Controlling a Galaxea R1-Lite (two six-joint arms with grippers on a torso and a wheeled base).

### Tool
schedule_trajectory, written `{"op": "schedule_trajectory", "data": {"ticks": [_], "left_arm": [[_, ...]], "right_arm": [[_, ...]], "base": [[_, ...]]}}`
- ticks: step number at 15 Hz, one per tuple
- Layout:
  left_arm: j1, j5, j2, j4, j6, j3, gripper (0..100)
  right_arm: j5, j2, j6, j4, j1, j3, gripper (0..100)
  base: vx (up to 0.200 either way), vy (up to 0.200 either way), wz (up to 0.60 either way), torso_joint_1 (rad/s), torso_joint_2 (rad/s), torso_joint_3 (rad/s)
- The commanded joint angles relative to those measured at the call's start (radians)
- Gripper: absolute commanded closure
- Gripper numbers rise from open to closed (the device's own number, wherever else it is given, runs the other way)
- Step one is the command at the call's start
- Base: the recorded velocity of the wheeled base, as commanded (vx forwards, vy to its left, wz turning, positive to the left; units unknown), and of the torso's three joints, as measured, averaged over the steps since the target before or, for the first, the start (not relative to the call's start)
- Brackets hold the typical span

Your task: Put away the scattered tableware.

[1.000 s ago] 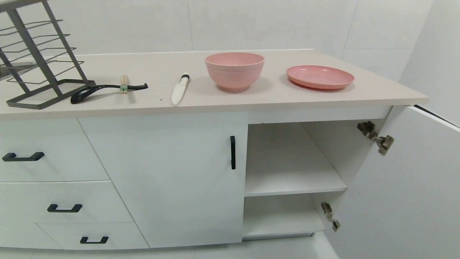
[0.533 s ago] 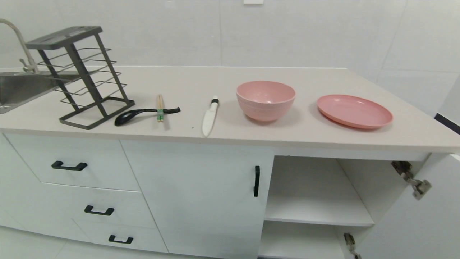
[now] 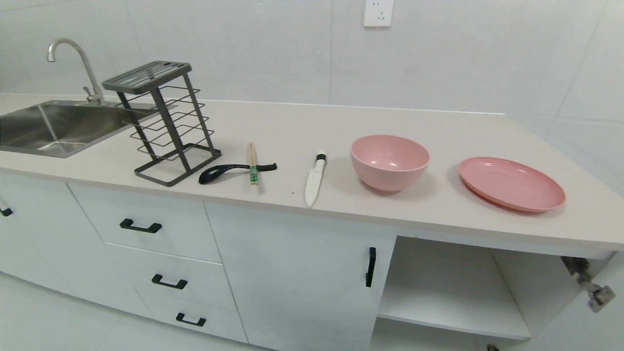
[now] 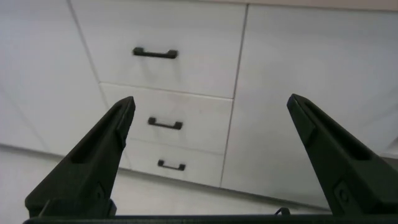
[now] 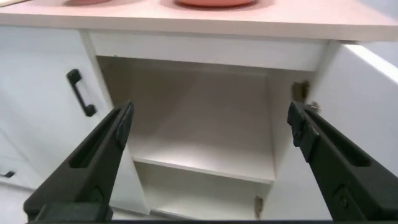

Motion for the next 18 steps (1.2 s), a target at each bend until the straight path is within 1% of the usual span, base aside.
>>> {"op": "schedule_trajectory", "data": {"ticks": [1, 3, 6, 11, 14, 15, 18], "left_arm": [[0.000, 0.001, 0.001, 0.001, 0.000, 0.000, 0], [0.000, 0.001, 0.001, 0.001, -0.002, 0.000, 0], [0.000, 0.001, 0.001, 0.001, -0.002, 0.000, 0], [0.000, 0.001, 0.001, 0.001, -0.002, 0.000, 0], [0.000, 0.001, 0.001, 0.001, -0.002, 0.000, 0], [0.000, 0.001, 0.001, 0.001, -0.003, 0.000, 0], [0.000, 0.002, 0.001, 0.001, -0.003, 0.000, 0]], "right_arm": [[0.000, -0.001, 0.000, -0.001, 0.000, 0.000, 0], [0.000, -0.001, 0.000, -0.001, 0.000, 0.000, 0], [0.002, -0.001, -0.003, -0.001, 0.000, 0.000, 0], [-0.001, -0.001, -0.002, -0.001, 0.000, 0.000, 0], [0.000, -0.001, -0.002, -0.001, 0.000, 0.000, 0], [-0.001, -0.001, -0.002, -0.001, 0.000, 0.000, 0], [0.000, -0.001, -0.002, -0.001, 0.000, 0.000, 0]], "base": [[0.000, 0.000, -0.60, 0.007, -0.02, -0.007], [0.000, 0.000, -0.60, 0.002, 0.01, 0.005], [0.000, 0.000, -0.60, -0.087, 0.17, 0.077], [0.000, 0.000, 0.00, 0.003, 0.00, 0.000], [0.000, 0.000, 0.00, 0.106, -0.33, -0.162], [0.000, 0.000, 0.00, 0.163, -0.46, -0.198], [0.000, 0.000, 0.00, 0.334, -0.47, -0.230]]}}
